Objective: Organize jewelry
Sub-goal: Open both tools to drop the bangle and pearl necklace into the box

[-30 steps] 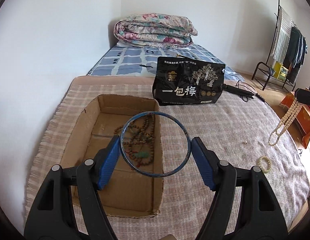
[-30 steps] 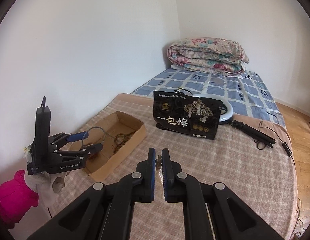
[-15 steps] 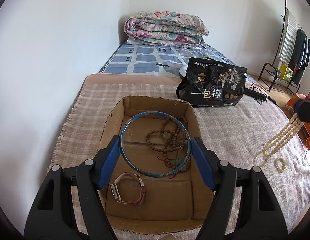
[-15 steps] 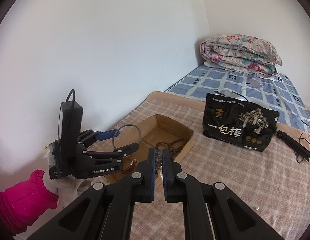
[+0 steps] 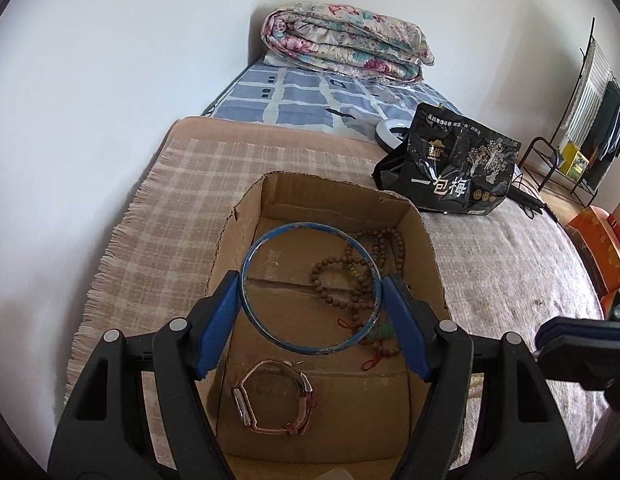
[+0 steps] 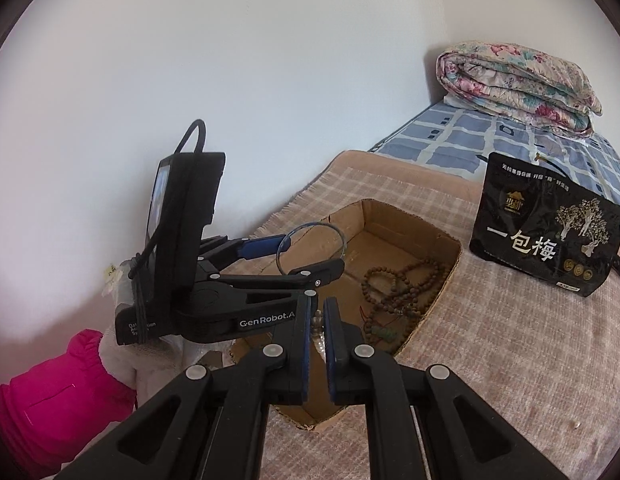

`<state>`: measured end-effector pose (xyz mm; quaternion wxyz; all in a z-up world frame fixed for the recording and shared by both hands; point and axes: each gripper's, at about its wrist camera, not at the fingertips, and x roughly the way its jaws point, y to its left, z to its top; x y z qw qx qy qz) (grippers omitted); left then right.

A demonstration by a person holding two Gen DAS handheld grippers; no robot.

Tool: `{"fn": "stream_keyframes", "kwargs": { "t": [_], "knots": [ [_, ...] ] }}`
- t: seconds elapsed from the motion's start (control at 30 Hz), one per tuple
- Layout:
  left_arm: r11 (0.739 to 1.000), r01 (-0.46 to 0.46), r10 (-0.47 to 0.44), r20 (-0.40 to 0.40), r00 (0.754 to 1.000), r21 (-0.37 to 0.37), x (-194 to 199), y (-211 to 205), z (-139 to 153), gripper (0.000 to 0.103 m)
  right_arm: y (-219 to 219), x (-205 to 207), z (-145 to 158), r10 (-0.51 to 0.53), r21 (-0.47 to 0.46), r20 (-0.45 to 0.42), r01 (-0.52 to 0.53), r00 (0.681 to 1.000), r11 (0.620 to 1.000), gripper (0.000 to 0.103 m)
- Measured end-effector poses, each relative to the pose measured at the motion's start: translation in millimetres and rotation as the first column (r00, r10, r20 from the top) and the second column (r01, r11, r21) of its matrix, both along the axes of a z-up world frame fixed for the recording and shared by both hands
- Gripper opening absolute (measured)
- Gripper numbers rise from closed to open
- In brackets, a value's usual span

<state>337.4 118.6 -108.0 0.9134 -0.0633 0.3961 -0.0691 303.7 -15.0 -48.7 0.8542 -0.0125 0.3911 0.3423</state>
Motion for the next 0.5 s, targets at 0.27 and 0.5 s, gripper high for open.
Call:
{"fn": "stream_keyframes", "kwargs": {
  "t": [0.27,0.5],
  "knots": [
    [0.999,-0.018,0.017,-0.028,0.999,-0.038,4,8,-7,0.073,1,4,-17,-0.024,-0.032,-0.026,0.023,0.999,0.999,0.040],
    [1.000,-0.006,0.005,-0.032,0.999,-0.030,0,3,-2,0.080,-16,0,-10,-0.074,-0.029,-0.008,0.074,0.997,0.997,0.062]
  ]
}}
